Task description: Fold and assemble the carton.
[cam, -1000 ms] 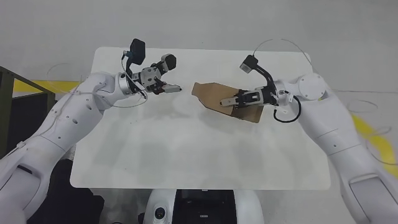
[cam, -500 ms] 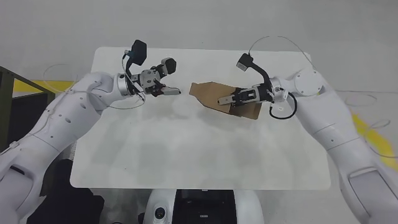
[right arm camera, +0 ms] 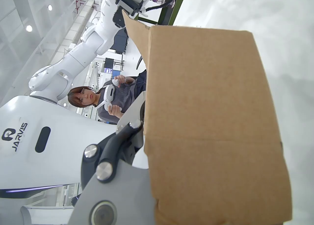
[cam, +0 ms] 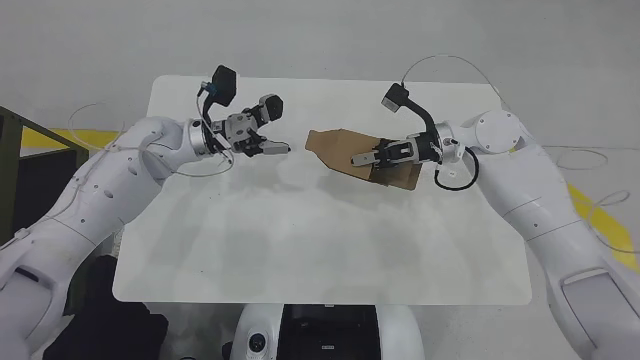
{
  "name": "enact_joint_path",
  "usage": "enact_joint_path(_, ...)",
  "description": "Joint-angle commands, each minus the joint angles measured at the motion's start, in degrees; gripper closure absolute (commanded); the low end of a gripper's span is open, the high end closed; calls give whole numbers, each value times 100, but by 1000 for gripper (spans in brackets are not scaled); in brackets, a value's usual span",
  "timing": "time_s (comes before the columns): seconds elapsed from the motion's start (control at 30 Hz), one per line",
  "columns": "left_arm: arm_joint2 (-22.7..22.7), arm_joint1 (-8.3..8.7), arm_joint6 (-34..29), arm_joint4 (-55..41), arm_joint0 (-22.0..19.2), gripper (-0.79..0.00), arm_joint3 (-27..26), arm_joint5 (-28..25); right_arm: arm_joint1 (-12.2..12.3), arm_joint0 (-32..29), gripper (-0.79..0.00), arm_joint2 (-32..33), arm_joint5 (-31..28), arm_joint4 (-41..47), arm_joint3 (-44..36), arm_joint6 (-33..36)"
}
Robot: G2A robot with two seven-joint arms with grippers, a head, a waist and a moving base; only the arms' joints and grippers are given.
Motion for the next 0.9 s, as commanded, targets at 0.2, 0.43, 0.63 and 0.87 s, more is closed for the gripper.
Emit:
enact_joint_path(0.2, -68, -4, -907, -285, 65, -785, -11, -86, -38, 326, 0, -332, 94, -91, -344, 200)
enact_joint_path(0.43, -72, -16, -1526, -620, 132, -785, -4, -86, -115, 730, 0, -833, 67, 447, -252, 175)
enact_joint_path(0.63, -57, -76, -1851, -853, 123, -785, -9, -86, -151, 949, 0, -1171, -78, 720, -43, 31)
enact_joint_path(0.87, -32, -165, -2074, -1079, 112, -785, 0, -86, -148, 1083, 0, -1444, -217, 867, -1, -108)
